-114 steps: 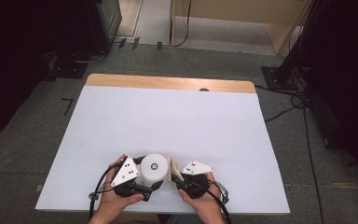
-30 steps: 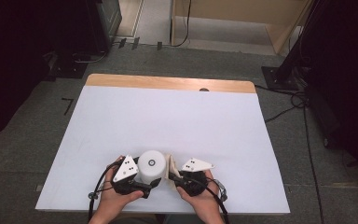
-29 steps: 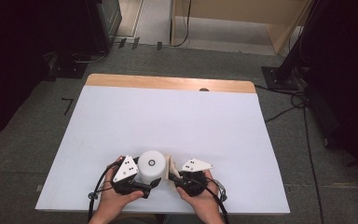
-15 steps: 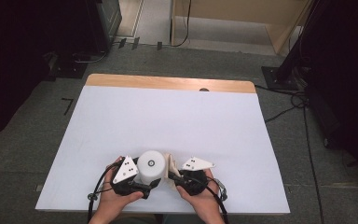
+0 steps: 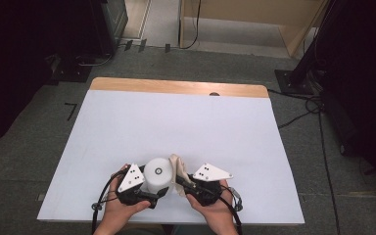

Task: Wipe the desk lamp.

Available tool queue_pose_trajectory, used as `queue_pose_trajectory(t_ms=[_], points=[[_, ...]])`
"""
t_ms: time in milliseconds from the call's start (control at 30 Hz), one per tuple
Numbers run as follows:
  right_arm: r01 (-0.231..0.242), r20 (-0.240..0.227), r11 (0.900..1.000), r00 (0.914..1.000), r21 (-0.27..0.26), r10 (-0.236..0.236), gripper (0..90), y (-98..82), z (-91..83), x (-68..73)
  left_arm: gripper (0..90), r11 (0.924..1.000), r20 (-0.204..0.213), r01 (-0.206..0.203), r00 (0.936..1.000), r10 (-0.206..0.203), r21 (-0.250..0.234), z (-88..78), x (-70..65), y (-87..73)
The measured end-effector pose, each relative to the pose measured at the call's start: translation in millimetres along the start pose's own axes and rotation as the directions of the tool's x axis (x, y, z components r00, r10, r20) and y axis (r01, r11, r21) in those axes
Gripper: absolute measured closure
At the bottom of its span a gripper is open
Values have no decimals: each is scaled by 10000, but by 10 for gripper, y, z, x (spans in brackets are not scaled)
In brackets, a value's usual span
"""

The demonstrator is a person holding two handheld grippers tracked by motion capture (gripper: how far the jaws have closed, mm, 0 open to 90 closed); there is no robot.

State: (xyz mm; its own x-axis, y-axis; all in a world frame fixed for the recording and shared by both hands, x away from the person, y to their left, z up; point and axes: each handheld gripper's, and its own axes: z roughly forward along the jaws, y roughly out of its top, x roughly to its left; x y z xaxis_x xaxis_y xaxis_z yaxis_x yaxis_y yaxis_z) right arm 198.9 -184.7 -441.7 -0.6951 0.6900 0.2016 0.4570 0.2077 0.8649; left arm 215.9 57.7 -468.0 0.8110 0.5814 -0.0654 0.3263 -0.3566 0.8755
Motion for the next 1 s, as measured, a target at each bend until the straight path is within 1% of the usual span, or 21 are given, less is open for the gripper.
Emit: queue_pose_trajectory(t_ms=[167,300,333,467,533,567,600,633,700,733,767,900,933,967,1000], points=[[-208,-82,9979,9997,615,214,801,-126,112,-65,68,9999,-56,87,9999,-87,81,-4,-2,13],[-412,-126,9930,9990,1103,429,806,-231,207,-137,69,9999,-265,-54,9996,56,106,-13,-43,20],[-422,-112,9924,9990,1154,438,805,-255,231,-151,69,10000,-295,-35,9996,38,82,-17,-48,20],[-600,-133,9871,9979,1487,627,805,-329,299,-192,67,9998,-395,218,9990,-219,-36,-46,-69,26],[-598,-155,9858,9979,1569,630,804,-353,323,-211,61,9993,-454,355,9983,-362,-145,-69,-85,41],[-637,-172,9855,9976,1571,672,804,-359,331,-215,58,9987,-552,466,9973,-477,-206,-83,-93,52],[-701,-174,9844,9971,1614,739,804,-361,332,-216,41,9980,-820,586,9948,-605,-252,-100,-108,68],[-777,-193,9838,9965,1615,819,803,-362,334,-216,16,9973,-970,661,9929,-688,-308,-106,-120,76],[-760,-195,9839,9966,1617,802,802,-365,338,-217,0,9950,-1206,887,9883,-936,-455,-116,-165,95],[-771,-186,9839,9965,1614,812,802,-368,340,-216,0,9945,-1313,933,9864,-989,-484,-115,-185,101],[-765,-181,9839,9966,1617,805,802,-369,341,-217,0,9936,-1478,1008,9832,-1072,-502,-107,-211,111],[-736,-110,9842,9970,1611,764,802,-378,349,-195,0,9886,-1797,1389,9726,-1474,-586,-74,-264,139],[-727,-105,9845,9971,1598,753,801,-380,350,-195,1,9874,-1805,1467,9713,-1551,-592,-64,-268,143],[-717,-101,9845,9972,1600,743,801,-383,350,-196,17,9879,-1739,1445,9729,-1523,-571,-55,-275,144],[-707,-100,9845,9973,1608,732,801,-386,351,-197,30,9892,-1850,1361,9722,-1438,-538,-50,-286,142]])
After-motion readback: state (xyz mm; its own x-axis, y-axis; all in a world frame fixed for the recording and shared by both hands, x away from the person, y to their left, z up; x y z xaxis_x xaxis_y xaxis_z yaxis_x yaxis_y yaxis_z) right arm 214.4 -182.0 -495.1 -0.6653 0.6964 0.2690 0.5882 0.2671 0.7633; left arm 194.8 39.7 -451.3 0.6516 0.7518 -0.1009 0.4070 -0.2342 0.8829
